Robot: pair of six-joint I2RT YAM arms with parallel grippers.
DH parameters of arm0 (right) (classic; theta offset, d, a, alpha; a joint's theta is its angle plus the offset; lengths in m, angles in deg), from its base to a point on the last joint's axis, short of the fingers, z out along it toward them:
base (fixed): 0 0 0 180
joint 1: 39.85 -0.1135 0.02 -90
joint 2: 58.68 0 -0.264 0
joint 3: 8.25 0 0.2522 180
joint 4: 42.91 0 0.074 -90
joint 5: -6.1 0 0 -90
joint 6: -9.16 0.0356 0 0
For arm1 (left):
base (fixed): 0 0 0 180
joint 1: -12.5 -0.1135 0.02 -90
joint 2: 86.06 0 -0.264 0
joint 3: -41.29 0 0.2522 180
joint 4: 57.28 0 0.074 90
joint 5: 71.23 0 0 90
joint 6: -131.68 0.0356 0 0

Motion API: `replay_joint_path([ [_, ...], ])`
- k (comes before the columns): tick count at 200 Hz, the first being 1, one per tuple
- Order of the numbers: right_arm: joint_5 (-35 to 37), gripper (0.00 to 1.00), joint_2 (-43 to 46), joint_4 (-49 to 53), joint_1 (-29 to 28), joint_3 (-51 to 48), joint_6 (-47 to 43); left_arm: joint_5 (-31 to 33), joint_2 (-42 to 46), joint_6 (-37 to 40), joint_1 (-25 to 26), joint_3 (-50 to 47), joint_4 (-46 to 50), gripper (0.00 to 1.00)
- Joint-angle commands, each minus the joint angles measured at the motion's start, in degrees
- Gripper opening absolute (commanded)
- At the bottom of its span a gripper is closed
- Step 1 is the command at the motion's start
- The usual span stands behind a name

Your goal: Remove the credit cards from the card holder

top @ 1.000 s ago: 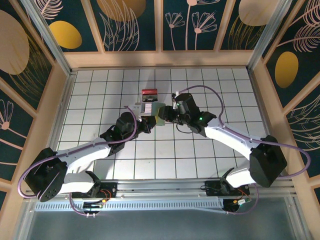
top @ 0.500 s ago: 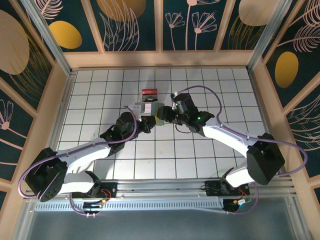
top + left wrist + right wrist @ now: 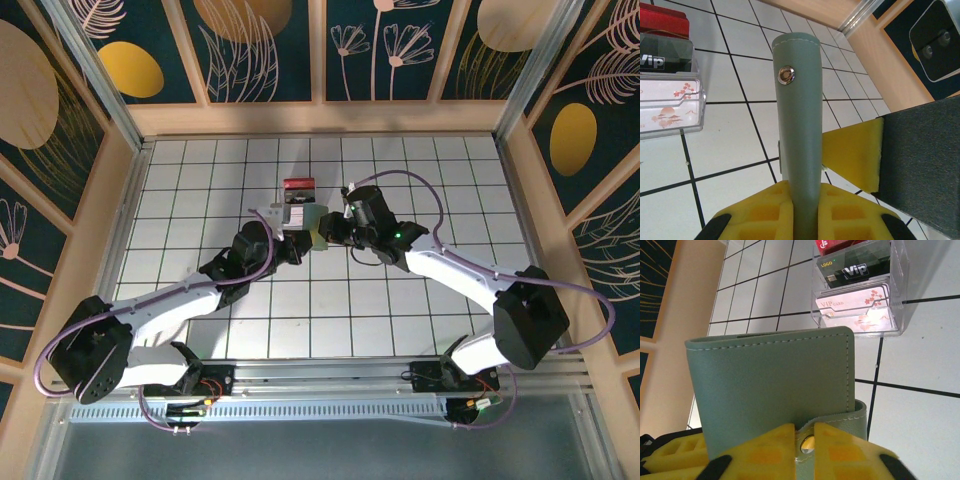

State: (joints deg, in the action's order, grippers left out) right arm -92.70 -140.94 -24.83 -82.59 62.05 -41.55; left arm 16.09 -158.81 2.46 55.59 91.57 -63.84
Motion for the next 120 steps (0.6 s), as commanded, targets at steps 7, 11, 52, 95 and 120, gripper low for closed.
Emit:
replay_joint_path([
  [7,0.27,0.04,0.10,2.36,-0.30,1.07,-0.66,-3.31,3.76,0.06,0.41,4.77,-4.63,0.00],
  [11,0.34,0.03,-0.04,2.54,-0.27,1.26,-0.83,-3.32,3.88,0.18,0.41,4.87,-4.37,0.00],
  [52,1.66,0.00,-0.95,3.90,-0.28,3.14,-1.67,-2.67,4.15,0.24,0.40,4.41,-4.39,0.00],
  [95,3.77,0.00,-0.67,4.40,0.46,2.95,-1.71,-0.15,4.81,0.37,0.42,3.61,-4.10,0.00],
  [120,3.81,0.00,0.01,3.52,1.57,2.14,-1.29,1.82,5.66,-0.03,0.41,2.51,-4.59,0.00],
])
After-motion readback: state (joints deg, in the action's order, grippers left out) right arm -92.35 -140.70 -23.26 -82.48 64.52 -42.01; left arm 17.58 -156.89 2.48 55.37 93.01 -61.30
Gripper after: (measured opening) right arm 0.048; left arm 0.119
